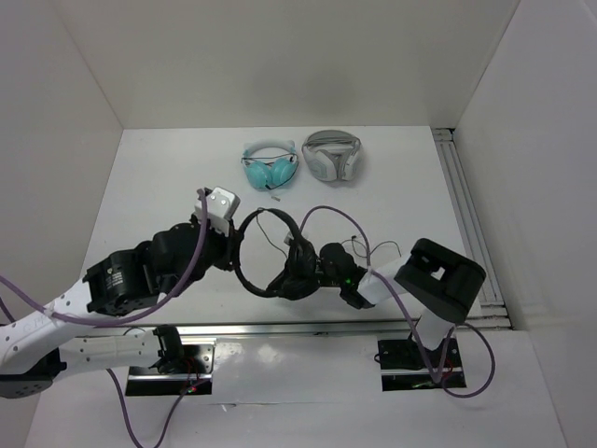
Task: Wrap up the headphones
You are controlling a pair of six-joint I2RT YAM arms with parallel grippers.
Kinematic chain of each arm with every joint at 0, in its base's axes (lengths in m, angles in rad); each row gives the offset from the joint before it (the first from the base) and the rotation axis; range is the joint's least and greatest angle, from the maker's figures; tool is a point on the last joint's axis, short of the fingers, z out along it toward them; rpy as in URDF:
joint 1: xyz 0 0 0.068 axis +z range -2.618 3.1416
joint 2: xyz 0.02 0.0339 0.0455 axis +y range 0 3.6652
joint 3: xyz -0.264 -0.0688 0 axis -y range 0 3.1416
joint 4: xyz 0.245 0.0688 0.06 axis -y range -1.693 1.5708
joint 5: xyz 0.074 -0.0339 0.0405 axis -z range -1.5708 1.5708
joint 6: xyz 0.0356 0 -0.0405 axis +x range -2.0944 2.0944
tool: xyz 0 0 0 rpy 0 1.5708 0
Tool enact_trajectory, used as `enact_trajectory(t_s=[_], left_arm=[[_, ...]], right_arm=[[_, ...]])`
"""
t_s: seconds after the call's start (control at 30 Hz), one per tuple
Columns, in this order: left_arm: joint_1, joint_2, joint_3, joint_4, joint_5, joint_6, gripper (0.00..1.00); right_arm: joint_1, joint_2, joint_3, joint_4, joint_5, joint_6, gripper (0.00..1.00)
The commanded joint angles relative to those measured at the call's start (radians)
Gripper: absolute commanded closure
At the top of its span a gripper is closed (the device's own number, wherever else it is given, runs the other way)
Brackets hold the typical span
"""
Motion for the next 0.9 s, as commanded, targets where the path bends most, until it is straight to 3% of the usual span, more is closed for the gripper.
enact_trajectory(t_s=[0.0,0.27,0.37,0.4,0.63,0.73,0.87], left_arm=[[-0.002,0.005,0.093,0.031,-0.188,-0.114,1.0],[-0.002,0.127,0.245,-0.11,-0.394,-0.231,1.0],[0.085,0.166,0.277,-0.137,-0.366,-0.231,1.0],[0.169,0.167,0.277,-0.137,-0.322,-0.216,1.0],[0.555,0.211,0.236,-0.022,-0.058,-0.138,1.0],[0.586,0.251,0.225,-0.022,-0.075,-0.127,1.0],[0.586,0.283,0.202,-0.022,-0.117,-0.118,1.0]], right_arm=[[-0.001,0.08,-0.02,0.233,-0.023,0.057,0.78],[-0.001,0.185,-0.124,0.498,-0.038,0.131,0.78],[0.033,0.153,-0.183,0.522,0.006,0.131,0.84],[0.045,0.139,-0.195,0.509,0.019,0.131,0.86],[0.235,-0.095,-0.244,0.249,0.219,0.03,0.93],[0.333,-0.221,-0.218,0.059,0.342,-0.025,1.0],[0.457,-0.399,-0.16,-0.202,0.625,-0.095,1.0]])
